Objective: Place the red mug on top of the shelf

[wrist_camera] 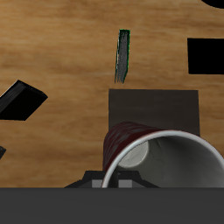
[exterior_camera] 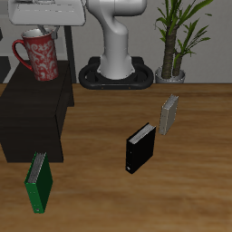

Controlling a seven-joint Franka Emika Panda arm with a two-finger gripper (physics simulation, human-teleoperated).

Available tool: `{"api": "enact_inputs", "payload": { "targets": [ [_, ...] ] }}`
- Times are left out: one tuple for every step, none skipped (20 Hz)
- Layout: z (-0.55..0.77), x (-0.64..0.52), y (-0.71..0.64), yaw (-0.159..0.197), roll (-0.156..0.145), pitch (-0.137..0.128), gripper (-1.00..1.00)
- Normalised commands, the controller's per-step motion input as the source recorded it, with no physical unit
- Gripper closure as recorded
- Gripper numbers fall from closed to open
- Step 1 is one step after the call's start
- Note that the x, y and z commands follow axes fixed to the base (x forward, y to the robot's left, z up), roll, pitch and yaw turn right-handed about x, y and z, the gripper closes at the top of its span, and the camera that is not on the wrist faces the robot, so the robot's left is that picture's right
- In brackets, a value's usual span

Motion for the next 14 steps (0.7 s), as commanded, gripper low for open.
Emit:
{"api": "enact_inputs", "payload": {
  "targets": [
    [-0.02, 0.06, -0.55, -0.015, -0.042, -0.004, 1.0],
    [-0.07, 0.09, -0.64, -0.073, -0.124, 0.037, 1.0],
    [-0.07, 0.05, -0.49, -0.062, -0.056, 0.002, 1.0],
    [-0.15, 0.07, -0.41, -0.03, -0.049, 0.008, 1.0],
    [-0.18, 0.06, -0.34, -0.039, -0.063, -0.005, 1.0],
    [-0.25, 0.1, -0.25, -0.045, -0.041, 0.04, 1.0],
    [0.03, 0.04, 0.2, 0.0, 0.0, 0.0, 1.0],
    [-0.56, 0.16, -0.44, 0.052, -0.143, -0.022, 1.0],
    [0.01, 0.03, 0.15, 0.0, 0.0, 0.0, 1.0],
    [-0.72, 0.18, -0.2, -0.071, 0.027, 0.08, 1.0],
    [-0.31, 0.11, -0.03, 0.053, -0.09, -0.042, 1.0],
    [0.0, 0.01, 0.1, 0.0, 0.0, 0.0, 1.0],
    [0.0, 0.0, 0.1, 0.0, 0.0, 0.0, 1.0],
    [0.0, 0.0, 0.0, 0.0, 0.0, 0.0, 1.0]
  ]
}}
